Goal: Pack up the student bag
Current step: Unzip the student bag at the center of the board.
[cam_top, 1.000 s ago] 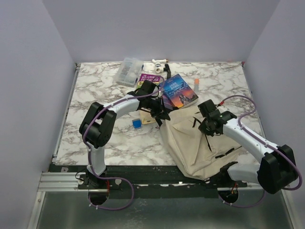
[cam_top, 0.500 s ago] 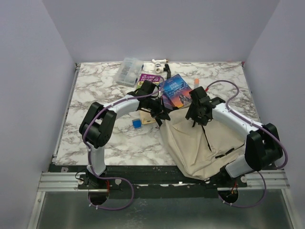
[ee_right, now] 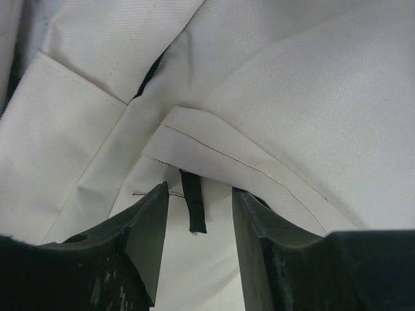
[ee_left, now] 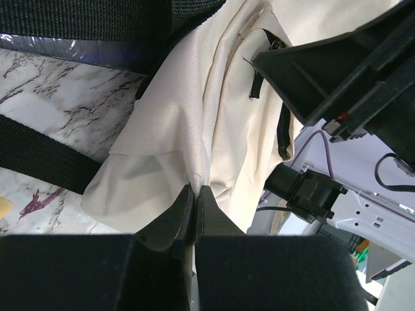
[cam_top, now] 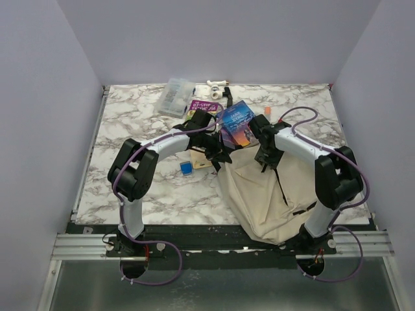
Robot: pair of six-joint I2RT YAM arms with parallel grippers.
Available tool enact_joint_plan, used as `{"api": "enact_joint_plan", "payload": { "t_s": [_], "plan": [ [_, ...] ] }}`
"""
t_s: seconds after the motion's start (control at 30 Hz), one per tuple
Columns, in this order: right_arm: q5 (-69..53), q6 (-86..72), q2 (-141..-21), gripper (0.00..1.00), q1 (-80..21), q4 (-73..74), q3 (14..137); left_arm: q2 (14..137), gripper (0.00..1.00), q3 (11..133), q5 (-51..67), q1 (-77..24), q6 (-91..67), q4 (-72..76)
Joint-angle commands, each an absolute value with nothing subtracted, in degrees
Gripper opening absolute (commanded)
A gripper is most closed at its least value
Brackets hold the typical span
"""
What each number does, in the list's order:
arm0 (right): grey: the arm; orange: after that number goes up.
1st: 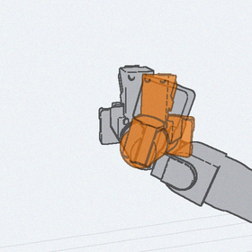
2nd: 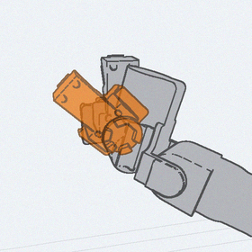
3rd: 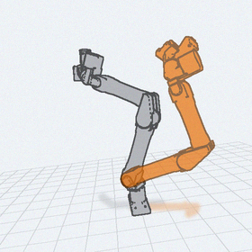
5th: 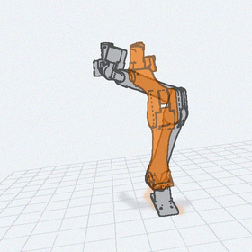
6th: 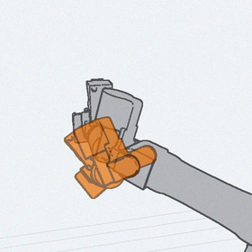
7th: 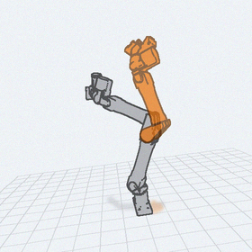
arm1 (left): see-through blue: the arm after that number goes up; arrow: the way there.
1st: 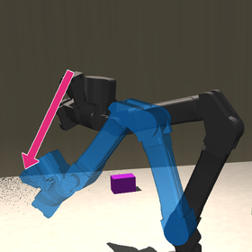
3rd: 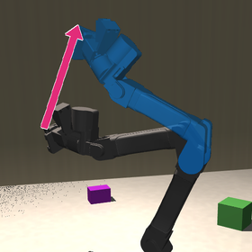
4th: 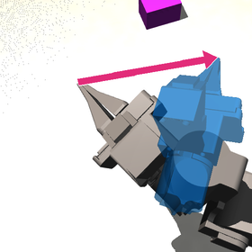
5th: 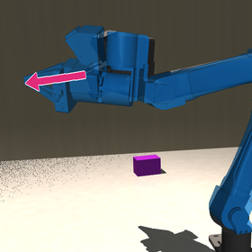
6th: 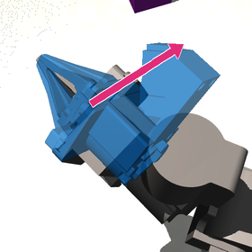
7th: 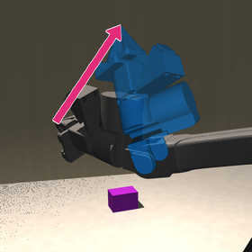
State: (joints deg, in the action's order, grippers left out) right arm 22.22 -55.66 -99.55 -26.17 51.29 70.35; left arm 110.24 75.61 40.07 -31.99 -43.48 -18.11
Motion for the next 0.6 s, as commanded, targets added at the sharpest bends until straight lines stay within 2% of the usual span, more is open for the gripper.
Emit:
{"api": "enact_joint_plan", "payload": {
  "t_s": [0.0, 0.2, 0.33, 0.43, 0.5, 0.57],
  "plan": [
    [24.4, -58.7, -102.8, 0.46, -26.2, 53.9, 71.5, 108.0, 0.00, 75.4, 40.3, -31.6, -43.7, -16.3],
    [25.2, -60.6, -104.0, 0.35, -26.2, 52.0, 71.4, 108.3, 0.00, 75.5, 40.7, -31.6, -44.1, -16.3],
    [26.6, -61.1, -104.4, 0.23, -26.2, 51.5, 71.3, 108.3, 0.00, 75.5, 40.4, -31.5, -43.9, -16.2],
    [28.7, -63.0, -103.9, 0.20, -26.2, 51.9, 70.0, 108.3, 0.00, 75.6, 40.4, -31.2, -44.0, -16.3],
    [28.7, -63.1, -103.3, 0.03, -26.2, 51.3, 69.1, 108.3, 0.00, 75.5, 40.1, -31.0, -43.9, -16.3],
    [27.9, -62.7, -102.3, 0.01, -26.2, 50.5, 68.1, 108.5, 0.00, 75.5, 40.0, -30.7, -43.9, -16.3]
  ]
}}
